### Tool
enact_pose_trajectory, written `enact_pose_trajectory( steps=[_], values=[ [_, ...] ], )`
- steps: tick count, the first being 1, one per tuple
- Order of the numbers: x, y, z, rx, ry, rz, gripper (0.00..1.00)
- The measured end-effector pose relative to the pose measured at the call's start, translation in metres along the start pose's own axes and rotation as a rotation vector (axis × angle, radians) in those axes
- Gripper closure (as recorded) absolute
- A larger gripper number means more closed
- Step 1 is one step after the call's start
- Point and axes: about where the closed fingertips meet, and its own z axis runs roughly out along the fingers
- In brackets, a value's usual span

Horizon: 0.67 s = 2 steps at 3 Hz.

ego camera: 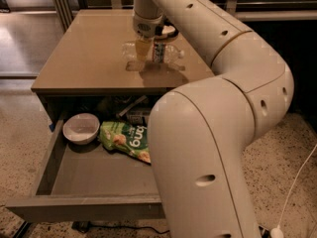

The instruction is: Place water bottle into top drawer

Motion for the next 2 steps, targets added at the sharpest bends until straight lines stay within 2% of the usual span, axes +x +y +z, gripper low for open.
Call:
enact_pose_trajectory(
  steps=[1,2],
  values=[
    [0.03,-0.007,-0.033,0.059,0.027,0.057,1.0],
    [0.068,-0.007,-0.078,0.123,0.044,0.122,1.0]
  ],
)
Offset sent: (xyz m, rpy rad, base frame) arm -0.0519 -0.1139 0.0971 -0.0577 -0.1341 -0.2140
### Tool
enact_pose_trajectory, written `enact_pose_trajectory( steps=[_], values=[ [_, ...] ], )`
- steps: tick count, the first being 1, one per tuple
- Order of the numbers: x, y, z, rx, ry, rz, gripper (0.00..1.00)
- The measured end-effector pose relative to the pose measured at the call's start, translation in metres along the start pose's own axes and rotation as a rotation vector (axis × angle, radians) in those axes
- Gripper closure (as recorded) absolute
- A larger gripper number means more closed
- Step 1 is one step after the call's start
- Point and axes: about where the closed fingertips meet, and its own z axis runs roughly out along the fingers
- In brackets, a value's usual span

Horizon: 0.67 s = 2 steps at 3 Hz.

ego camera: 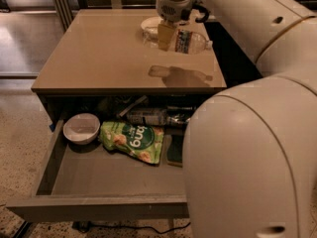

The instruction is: Place water bottle into top drawer

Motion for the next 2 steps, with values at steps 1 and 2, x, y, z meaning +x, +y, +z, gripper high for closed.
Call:
enact_pose_trajectory(
  steps=[1,2],
  values=[
    [0.0368,-0.0034,-0.0301,0.034,-0.014,0.059,1.0],
    [0.0368,-0.0034,-0.0301,0.034,-0.014,0.059,1.0]
  ],
)
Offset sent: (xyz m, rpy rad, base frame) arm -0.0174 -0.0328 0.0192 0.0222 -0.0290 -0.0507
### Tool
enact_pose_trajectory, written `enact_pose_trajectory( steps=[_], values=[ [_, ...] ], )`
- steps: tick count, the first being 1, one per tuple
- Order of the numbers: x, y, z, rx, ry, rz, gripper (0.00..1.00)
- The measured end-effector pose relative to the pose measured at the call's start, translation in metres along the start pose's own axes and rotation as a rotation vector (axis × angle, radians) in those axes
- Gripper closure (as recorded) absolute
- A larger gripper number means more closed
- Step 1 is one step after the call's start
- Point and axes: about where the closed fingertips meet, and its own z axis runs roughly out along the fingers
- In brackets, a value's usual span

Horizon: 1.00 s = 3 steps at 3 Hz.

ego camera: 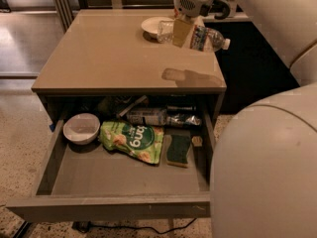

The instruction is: Place water bottle into top drawer

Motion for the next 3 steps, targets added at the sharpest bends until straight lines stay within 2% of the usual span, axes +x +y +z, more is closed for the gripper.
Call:
enact_pose_trajectory(
  steps=[1,3],
  values=[
    [0.003,0.011,0.002,-0.014,0.003,-0.013,1.0],
    [0.024,0.054,0.023,-0.077,0.017,-0.019,1.0]
  ],
)
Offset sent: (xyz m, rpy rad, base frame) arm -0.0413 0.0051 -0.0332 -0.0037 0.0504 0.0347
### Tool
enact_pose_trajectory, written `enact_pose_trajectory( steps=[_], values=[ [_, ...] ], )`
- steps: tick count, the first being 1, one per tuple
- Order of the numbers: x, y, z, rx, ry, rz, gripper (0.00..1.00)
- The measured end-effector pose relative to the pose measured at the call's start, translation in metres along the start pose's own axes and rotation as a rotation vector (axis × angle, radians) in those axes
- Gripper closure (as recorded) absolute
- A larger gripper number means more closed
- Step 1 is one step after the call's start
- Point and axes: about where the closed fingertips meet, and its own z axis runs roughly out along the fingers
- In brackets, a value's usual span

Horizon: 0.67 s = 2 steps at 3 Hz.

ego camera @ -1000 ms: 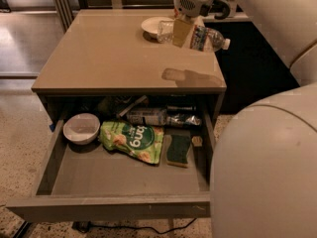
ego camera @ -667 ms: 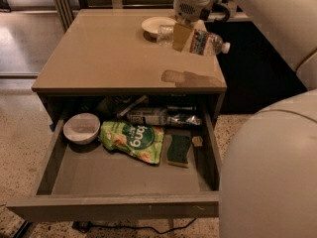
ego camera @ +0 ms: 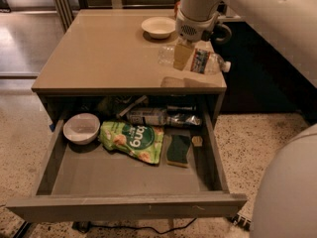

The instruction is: Place water bottle into top drawer

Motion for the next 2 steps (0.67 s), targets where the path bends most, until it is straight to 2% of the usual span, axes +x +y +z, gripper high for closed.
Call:
enact_pose_trajectory(
  steps=[1,2],
  values=[
    [0.0197,0.0285,0.0117,-0.042,0.02,-0.003,1.0],
    [0.0211,0.0325,0.0114,-0.05,0.02,-0.01,1.0]
  ],
)
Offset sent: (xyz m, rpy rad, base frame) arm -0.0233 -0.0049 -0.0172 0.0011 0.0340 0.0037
